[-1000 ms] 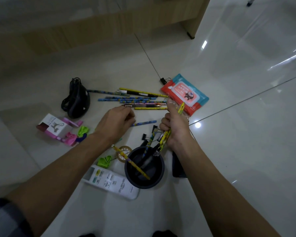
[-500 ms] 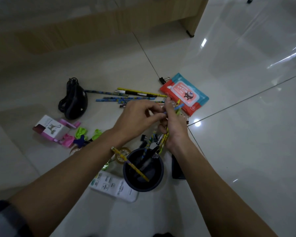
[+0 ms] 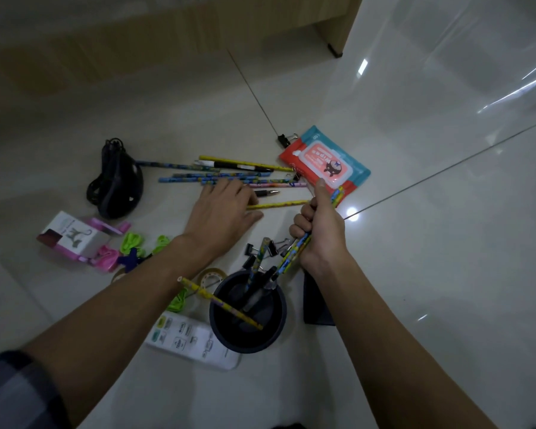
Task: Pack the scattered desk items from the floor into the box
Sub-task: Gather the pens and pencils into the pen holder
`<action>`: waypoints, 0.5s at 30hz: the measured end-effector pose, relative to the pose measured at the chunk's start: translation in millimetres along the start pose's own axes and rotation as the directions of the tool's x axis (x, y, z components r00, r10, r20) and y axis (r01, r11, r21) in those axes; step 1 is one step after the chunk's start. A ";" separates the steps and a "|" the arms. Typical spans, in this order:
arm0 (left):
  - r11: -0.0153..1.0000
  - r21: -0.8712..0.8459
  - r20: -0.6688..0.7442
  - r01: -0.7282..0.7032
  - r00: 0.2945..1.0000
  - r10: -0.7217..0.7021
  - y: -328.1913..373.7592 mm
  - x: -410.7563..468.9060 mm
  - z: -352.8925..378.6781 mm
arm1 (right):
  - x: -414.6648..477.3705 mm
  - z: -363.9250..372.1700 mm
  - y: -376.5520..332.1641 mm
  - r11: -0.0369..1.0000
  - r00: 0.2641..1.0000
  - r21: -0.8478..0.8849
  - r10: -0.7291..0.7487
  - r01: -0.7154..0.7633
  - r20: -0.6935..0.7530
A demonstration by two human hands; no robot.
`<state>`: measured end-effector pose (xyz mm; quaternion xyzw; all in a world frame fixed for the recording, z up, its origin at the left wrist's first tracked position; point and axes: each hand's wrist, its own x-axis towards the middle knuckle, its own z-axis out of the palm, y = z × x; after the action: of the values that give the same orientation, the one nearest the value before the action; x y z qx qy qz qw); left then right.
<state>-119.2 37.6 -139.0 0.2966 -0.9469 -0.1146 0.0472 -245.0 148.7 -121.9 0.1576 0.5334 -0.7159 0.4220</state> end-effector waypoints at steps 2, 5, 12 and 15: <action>1.000 -0.011 0.026 0.005 1.000 -0.005 0.7 -2.2 -0.4 | -0.1 0.2 2.0 0.999 1.000 -0.047 -0.016 0.015 -0.016; 0.951 -0.310 0.027 0.020 1.000 -0.012 2.9 -7.9 -7.2 | -1.8 0.6 3.7 0.991 0.997 -0.117 -0.068 0.065 -0.020; 0.710 -0.699 -0.026 -0.087 0.995 0.096 22.3 -19.1 -34.2 | -20.5 28.3 -15.0 0.928 0.933 -0.167 -0.350 0.334 -0.081; 0.427 -0.890 0.054 0.158 0.968 -0.246 19.8 -38.1 -34.9 | -45.9 36.0 -43.9 0.885 0.884 -0.068 -0.465 0.461 -0.052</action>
<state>-93.4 68.7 -101.2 0.3437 -0.7017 -0.5838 0.2206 -243.6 139.6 -49.4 0.0383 0.5885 -0.7756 0.2251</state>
